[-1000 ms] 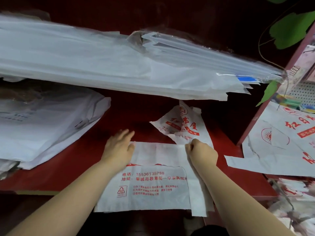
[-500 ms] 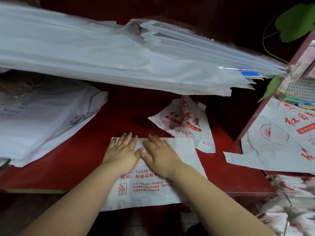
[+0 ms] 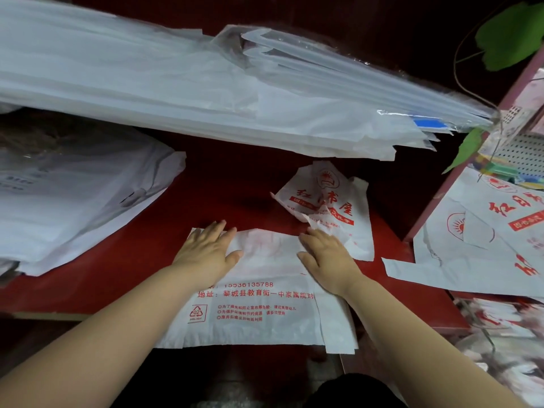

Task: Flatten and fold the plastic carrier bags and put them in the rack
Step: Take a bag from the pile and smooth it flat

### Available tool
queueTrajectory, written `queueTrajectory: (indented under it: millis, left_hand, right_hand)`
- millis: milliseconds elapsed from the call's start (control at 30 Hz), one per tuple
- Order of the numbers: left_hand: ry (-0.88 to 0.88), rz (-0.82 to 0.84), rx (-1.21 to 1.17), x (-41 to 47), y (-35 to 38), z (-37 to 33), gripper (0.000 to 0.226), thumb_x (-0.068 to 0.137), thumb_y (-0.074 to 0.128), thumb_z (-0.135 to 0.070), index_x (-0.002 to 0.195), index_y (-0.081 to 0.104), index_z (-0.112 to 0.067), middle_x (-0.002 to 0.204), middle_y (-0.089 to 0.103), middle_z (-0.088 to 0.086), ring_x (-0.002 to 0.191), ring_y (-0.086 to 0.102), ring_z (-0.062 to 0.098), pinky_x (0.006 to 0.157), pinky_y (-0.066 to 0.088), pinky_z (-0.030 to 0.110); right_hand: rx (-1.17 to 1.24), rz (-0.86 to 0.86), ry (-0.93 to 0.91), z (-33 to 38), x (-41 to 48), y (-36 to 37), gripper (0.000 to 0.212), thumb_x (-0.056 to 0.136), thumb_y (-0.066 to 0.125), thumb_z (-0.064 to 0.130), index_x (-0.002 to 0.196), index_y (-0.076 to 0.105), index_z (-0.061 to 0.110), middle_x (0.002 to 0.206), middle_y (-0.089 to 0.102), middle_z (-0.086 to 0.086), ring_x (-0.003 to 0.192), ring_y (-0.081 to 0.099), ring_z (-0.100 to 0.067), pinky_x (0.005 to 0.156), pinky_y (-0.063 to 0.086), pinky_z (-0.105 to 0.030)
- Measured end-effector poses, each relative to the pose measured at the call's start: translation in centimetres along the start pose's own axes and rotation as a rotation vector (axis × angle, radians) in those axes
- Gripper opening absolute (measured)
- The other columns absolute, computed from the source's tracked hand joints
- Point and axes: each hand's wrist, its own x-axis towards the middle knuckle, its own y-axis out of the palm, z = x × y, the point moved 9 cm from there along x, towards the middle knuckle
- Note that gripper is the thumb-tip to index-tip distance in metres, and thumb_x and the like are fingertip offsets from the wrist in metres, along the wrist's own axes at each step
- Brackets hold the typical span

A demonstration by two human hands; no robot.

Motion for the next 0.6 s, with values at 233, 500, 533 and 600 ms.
queueTrajectory:
  millis: [233,500,533,600]
  left_hand:
    - [0.064,-0.274,-0.441,-4.3,-3.7,0.7,0.06,0.087,0.039,-0.058,0.139,0.035,-0.028,0.15,0.016,-0.014,0.139,0.011,0.013,0.111,0.007,0.028]
    - [0.154,-0.145,-0.213,-12.5,-1.2,3.6,0.117,0.028,0.023,-0.098,0.13,0.007,-0.043,0.137,-0.006,-0.024,0.119,-0.014,-0.016,0.098,-0.017,0.004]
    - [0.157,-0.158,-0.161,-12.7,-0.8,4.0,0.117,0.035,0.031,-0.092,0.136,0.012,-0.036,0.142,0.003,-0.018,0.127,-0.003,-0.009,0.105,-0.008,0.013]
    - [0.161,-0.164,-0.05,-12.8,-0.2,4.2,0.104,0.051,0.041,-0.077,0.137,0.038,-0.018,0.138,0.043,0.0,0.125,0.044,0.015,0.104,0.024,0.027]
  right_hand:
    - [0.223,-0.489,-0.022,0.0,-3.9,-6.3,0.041,0.082,0.041,0.029,0.098,0.066,0.001,0.106,0.064,-0.012,0.102,0.058,-0.027,0.091,0.036,-0.027]
    - [0.13,-0.128,-0.323,1.0,-12.7,-1.8,0.075,0.072,0.049,0.071,0.129,0.04,0.023,0.127,0.047,0.009,0.12,0.037,-0.002,0.104,0.031,-0.024]
    - [0.026,-0.129,-0.353,1.1,-13.0,-1.2,0.077,0.07,0.052,0.067,0.13,0.038,0.021,0.128,0.049,0.006,0.121,0.037,-0.005,0.107,0.026,-0.027]
    - [-0.098,-0.195,-0.376,1.3,-13.1,-1.0,0.07,0.069,0.058,0.053,0.127,0.042,0.016,0.124,0.057,-0.004,0.119,0.041,-0.012,0.106,0.029,-0.03]
